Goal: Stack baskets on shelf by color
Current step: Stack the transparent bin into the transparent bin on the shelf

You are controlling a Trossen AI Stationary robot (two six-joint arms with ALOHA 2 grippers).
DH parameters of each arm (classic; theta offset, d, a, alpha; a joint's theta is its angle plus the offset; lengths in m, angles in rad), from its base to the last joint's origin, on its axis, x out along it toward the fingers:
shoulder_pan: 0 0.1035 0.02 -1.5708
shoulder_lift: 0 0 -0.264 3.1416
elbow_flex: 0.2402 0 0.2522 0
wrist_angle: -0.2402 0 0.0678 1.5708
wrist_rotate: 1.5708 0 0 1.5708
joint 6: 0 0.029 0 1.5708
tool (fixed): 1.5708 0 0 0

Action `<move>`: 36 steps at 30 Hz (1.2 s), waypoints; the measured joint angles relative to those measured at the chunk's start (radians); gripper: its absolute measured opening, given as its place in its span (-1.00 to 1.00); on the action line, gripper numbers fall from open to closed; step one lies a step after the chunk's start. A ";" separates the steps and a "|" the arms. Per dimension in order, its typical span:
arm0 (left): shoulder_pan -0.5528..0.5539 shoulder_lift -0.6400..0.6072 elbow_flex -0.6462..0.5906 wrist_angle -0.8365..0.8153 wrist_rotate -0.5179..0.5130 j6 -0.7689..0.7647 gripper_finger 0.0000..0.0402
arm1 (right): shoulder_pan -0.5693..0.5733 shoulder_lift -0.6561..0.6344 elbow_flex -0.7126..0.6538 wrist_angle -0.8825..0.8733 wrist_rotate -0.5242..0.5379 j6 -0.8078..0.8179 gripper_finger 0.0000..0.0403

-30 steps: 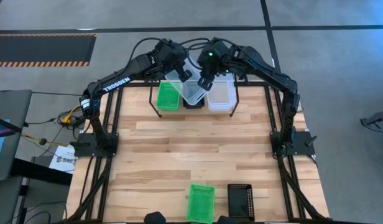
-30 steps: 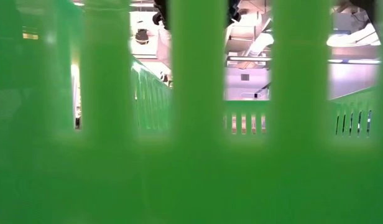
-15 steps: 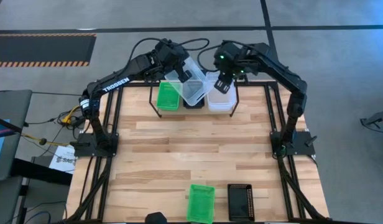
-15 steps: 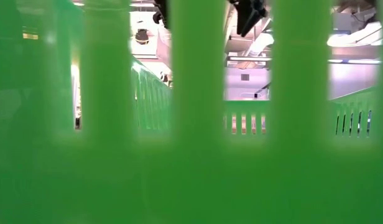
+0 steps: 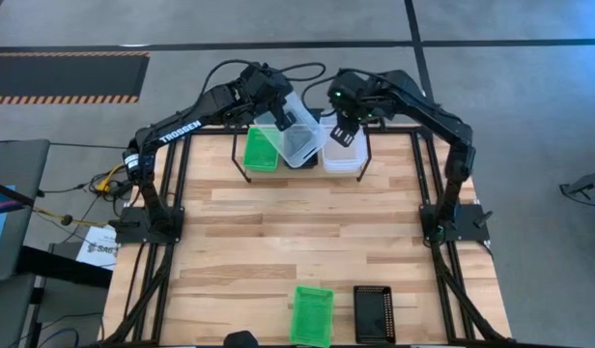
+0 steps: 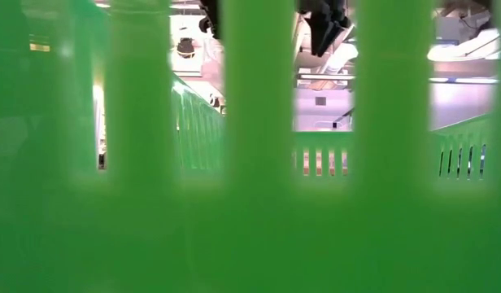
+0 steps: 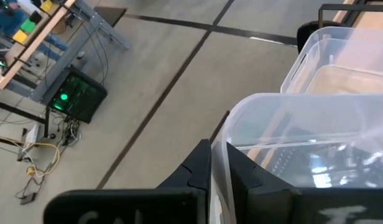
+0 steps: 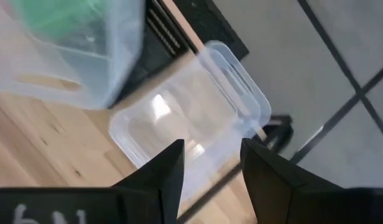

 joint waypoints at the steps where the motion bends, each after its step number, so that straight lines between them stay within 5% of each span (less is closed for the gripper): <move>1: 0.000 0.000 0.000 0.001 0.000 0.003 -0.98 | -0.005 -0.019 -0.025 0.002 0.000 0.007 -0.13; 10: 0.000 0.000 0.000 0.003 0.000 0.003 -0.98 | -0.044 -0.340 -0.381 0.035 0.002 0.184 -0.13; 16: 0.000 0.000 0.000 0.004 0.015 -0.026 -0.98 | -0.032 -0.495 -0.638 0.430 -0.075 0.217 -0.12; 20: 0.000 0.000 0.000 0.007 0.018 -0.029 -0.98 | -0.002 -0.490 -0.740 0.656 -0.109 0.167 -0.13; 28: 0.000 0.000 0.000 0.007 0.018 -0.028 -0.98 | 0.016 -0.358 -0.716 0.839 -0.183 0.099 -0.12; 36: 0.000 0.000 0.000 0.008 0.018 -0.020 -0.98 | 0.018 -0.246 -0.653 0.857 -0.238 0.047 -0.12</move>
